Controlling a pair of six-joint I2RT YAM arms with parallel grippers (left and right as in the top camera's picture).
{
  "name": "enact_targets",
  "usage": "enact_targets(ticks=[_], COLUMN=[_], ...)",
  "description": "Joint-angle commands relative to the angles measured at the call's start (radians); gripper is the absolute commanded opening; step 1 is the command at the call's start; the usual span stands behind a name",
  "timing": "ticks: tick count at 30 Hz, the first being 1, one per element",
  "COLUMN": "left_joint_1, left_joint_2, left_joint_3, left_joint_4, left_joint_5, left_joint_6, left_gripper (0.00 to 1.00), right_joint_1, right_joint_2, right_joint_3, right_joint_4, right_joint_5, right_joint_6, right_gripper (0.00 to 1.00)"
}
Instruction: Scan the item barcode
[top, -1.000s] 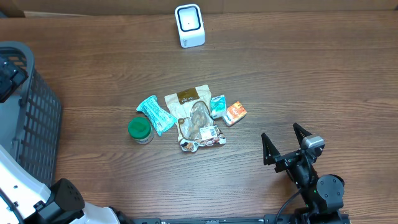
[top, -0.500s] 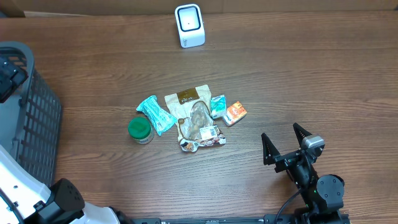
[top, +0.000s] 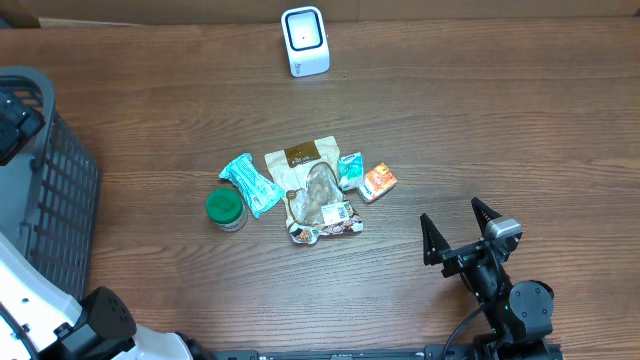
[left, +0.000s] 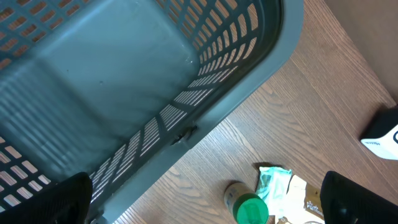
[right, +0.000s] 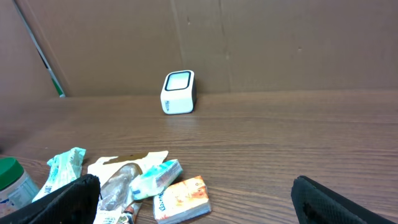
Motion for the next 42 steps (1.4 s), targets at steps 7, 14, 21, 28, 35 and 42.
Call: enact_targets(ticks=[7, 14, 21, 28, 35, 42], left_joint_1=[-0.002, -0.002, -0.002, -0.002, -0.002, -0.002], left_joint_2=[-0.002, -0.002, -0.002, -0.001, -0.001, -0.001], left_joint_3=[-0.004, -0.004, -0.004, -0.004, -0.004, -0.004], left_joint_4=[-0.002, -0.002, -0.002, -0.002, -0.002, -0.002], left_joint_5=[0.014, 0.014, 0.014, 0.014, 0.014, 0.014], left_joint_6=[0.015, 0.015, 0.015, 0.015, 0.015, 0.015], left_gripper=[1.00, 1.00, 1.00, 1.00, 1.00, 1.00], right_joint_1=[0.006, 0.006, 0.006, 0.006, 0.006, 0.006], right_joint_2=[-0.010, -0.010, -0.010, -0.010, -0.010, -0.010], right_joint_3=[0.001, 0.001, 0.001, 0.001, 0.004, 0.029], right_joint_4=[0.006, 0.006, 0.006, 0.006, 0.008, -0.027], right_joint_5=[-0.001, -0.001, -0.001, -0.005, -0.021, -0.126], right_joint_6=[-0.003, -0.003, -0.003, -0.003, 0.047, 0.111], right_gripper=[1.00, 1.00, 1.00, 1.00, 1.00, 1.00])
